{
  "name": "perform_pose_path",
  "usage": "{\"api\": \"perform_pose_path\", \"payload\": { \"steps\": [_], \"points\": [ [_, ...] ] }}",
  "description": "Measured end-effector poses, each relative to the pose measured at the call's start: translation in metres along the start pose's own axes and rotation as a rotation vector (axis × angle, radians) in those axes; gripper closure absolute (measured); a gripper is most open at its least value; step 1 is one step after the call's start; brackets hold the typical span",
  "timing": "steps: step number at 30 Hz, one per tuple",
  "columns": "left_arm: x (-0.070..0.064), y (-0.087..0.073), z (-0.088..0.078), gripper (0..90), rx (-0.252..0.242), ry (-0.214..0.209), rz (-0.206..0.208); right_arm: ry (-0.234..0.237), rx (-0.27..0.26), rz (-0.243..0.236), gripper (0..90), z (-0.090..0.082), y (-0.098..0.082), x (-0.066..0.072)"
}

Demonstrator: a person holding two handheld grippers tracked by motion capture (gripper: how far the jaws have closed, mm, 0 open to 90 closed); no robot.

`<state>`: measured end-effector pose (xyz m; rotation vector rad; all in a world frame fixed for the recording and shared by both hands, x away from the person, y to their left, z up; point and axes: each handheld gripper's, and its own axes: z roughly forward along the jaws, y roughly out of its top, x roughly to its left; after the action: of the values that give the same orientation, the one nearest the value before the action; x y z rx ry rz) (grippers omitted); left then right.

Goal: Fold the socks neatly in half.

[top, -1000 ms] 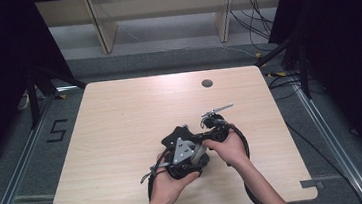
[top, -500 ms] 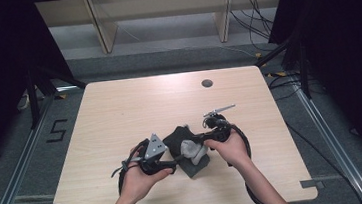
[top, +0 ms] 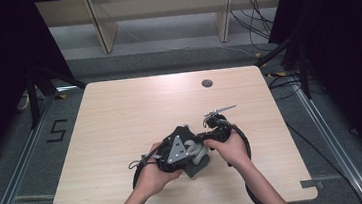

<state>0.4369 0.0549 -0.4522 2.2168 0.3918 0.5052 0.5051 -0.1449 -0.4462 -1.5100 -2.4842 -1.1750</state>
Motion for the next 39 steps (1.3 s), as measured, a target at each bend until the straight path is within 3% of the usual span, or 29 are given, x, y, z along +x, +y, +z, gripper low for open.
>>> {"api": "perform_pose_path", "payload": {
  "steps": [4,5,6,9,13,14,15,16,17,18,21,22,23,24,28,29,33,36,39],
  "points": [
    [0.004,-0.004,0.000,73.4,-0.005,-0.020,-0.058,-0.009,-0.039,0.049,49.6,-0.012,0.000,-0.003],
    [0.005,-0.004,-0.001,73.9,0.000,-0.015,-0.062,-0.005,-0.067,0.054,48.3,-0.019,0.000,-0.005],
    [0.005,-0.004,-0.002,74.4,-0.012,-0.016,-0.071,-0.007,-0.077,0.090,48.9,-0.024,-0.001,-0.002],
    [0.007,-0.002,-0.006,75.2,-0.025,0.003,-0.091,-0.011,-0.098,0.050,52.1,-0.042,-0.006,-0.004],
    [0.011,0.001,-0.012,75.7,-0.029,0.020,-0.108,-0.005,-0.039,0.061,53.2,-0.048,-0.018,-0.002],
    [0.011,0.002,-0.014,75.9,-0.041,0.030,-0.118,0.025,-0.030,0.065,53.4,-0.046,-0.021,-0.003],
    [0.011,0.002,-0.014,75.9,-0.054,0.042,-0.124,0.024,0.001,0.108,53.4,-0.045,-0.025,-0.001],
    [0.012,0.003,-0.017,76.0,-0.051,0.045,-0.131,0.003,0.011,0.111,53.3,-0.045,-0.027,-0.002],
    [0.013,0.003,-0.018,76.0,-0.053,0.049,-0.137,-0.028,-0.003,0.066,52.5,-0.042,-0.030,-0.008],
    [0.014,0.003,-0.018,76.0,-0.069,0.054,-0.140,-0.036,-0.004,0.094,51.5,-0.040,-0.032,-0.008],
    [0.016,0.004,-0.021,76.0,-0.078,0.063,-0.160,-0.018,0.032,0.131,48.9,-0.037,-0.040,-0.012],
    [0.019,0.005,-0.023,76.0,-0.084,0.080,-0.165,-0.012,0.034,0.102,48.9,-0.035,-0.042,-0.014],
    [0.020,0.005,-0.024,76.0,-0.104,0.085,-0.184,-0.020,0.039,0.122,49.0,-0.034,-0.043,-0.012],
    [0.021,0.006,-0.026,76.1,-0.108,0.090,-0.189,-0.019,0.043,0.107,50.2,-0.032,-0.044,-0.013],
    [0.025,0.008,-0.031,76.1,-0.139,0.110,-0.227,0.035,0.049,0.111,76.2,-0.028,-0.045,-0.012],
    [0.027,0.008,-0.032,76.1,-0.144,0.116,-0.235,0.039,0.043,0.120,79.3,-0.030,-0.044,-0.012],
    [0.034,0.010,-0.035,76.2,-0.157,0.140,-0.267,0.113,-0.007,0.151,81.0,-0.039,-0.037,-0.006],
    [0.039,0.010,-0.037,76.2,-0.159,0.159,-0.287,0.134,-0.034,0.147,80.7,-0.043,-0.033,0.000],
    [0.042,0.010,-0.038,76.1,-0.153,0.157,-0.287,0.214,-0.041,0.169,80.0,-0.041,-0.031,0.004]
  ]
}}
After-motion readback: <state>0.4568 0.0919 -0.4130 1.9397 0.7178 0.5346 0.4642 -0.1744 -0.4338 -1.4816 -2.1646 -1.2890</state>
